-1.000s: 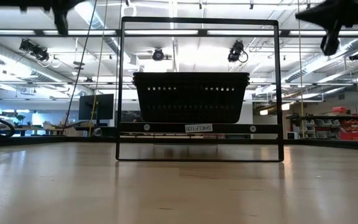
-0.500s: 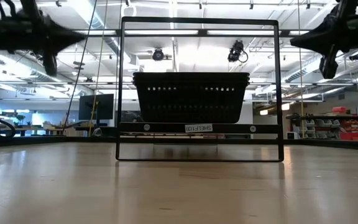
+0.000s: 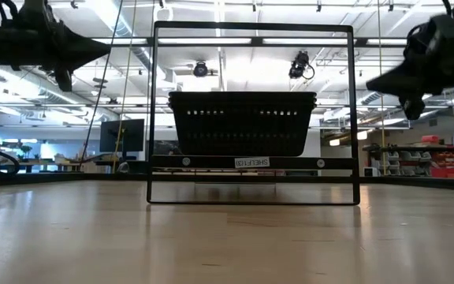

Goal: Stack baskets on shelf by color
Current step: Return to Home Position

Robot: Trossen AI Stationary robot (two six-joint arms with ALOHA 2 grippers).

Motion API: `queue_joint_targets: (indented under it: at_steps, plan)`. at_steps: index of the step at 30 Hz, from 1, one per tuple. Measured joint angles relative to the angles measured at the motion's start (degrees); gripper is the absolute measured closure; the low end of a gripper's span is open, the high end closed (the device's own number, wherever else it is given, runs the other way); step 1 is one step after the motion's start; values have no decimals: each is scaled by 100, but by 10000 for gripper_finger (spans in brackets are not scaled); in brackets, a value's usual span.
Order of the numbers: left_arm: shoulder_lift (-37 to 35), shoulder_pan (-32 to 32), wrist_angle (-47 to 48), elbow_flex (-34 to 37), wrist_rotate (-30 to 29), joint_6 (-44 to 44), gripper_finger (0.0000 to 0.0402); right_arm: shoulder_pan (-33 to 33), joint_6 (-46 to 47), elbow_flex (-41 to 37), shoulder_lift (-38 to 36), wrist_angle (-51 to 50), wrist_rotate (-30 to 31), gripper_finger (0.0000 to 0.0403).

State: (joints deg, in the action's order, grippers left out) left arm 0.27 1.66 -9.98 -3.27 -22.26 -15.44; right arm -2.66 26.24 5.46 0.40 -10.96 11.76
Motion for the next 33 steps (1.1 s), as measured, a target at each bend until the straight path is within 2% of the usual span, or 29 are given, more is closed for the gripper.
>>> queue_joint_targets:
  at_steps: [3,5,14,25,29,33]
  plan:
    - [0,-1,-8,0,0,914,391,0,-459,-136,3,145,-215,396]
    - [0,-1,55,0,0,1146,388,0,-477,-136,40,269,-268,396]
    - [15,-1,863,-2,0,1047,395,7,-409,-138,55,173,-262,395]
    - [13,-1,1359,-2,66,859,387,4,-1292,-136,147,133,-249,395]
    - [13,-1,1364,-2,940,1012,397,4,-1274,-136,147,289,-244,395]
    - [11,-1,1291,-2,1925,1315,389,4,-1263,-134,147,312,-246,395]
